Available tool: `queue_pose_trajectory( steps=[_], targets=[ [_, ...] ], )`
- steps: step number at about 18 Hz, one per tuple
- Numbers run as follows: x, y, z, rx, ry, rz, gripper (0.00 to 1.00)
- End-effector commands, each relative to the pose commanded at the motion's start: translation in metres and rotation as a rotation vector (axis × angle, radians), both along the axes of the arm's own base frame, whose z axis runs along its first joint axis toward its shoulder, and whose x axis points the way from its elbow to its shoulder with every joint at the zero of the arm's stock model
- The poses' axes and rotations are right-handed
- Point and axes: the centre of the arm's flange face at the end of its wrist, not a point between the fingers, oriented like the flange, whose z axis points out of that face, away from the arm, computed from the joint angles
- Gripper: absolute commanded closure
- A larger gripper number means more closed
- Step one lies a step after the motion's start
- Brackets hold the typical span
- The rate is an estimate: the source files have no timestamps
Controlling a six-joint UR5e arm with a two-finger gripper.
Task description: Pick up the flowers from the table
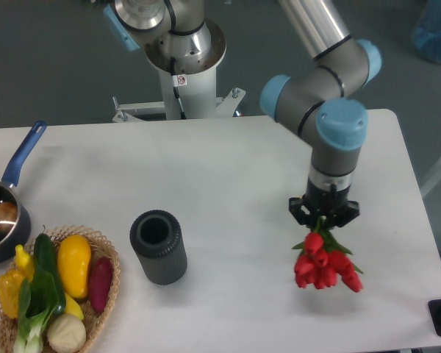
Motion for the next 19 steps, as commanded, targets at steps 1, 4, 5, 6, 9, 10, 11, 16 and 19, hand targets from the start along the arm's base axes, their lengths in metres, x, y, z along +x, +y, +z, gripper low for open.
queue_pose_trajectory(
  steps=[1, 4, 5, 6, 9, 10, 11, 16, 19],
  targets=[
    [-0.001, 0.0, 0.004, 0.002, 0.001, 0.001, 1.0],
    [-0.005, 0.0, 0.013, -0.01, -0.002, -0.004, 1.0],
    [-0.006, 0.0, 0.016, -0.021, -0.006, -0.006, 1.0],
    [-0.008, 0.0, 0.021, -0.032, -0.006, -0.004, 1.0],
    [-0.011, -0.001, 0.034, -0.059, -0.003, -0.037, 1.0],
    [-0.009, -0.003, 0.036, -0.085, 0.003, -0.075, 1.0],
    [-0.008, -0.006, 0.037, -0.125, 0.015, -0.127, 0.99],
    [-0.003, -0.016, 0.037, -0.257, 0.023, -0.247, 1.0],
    [-0.001, -0.016, 0.039, -0.266, 0.028, -0.254, 1.0]
  ],
)
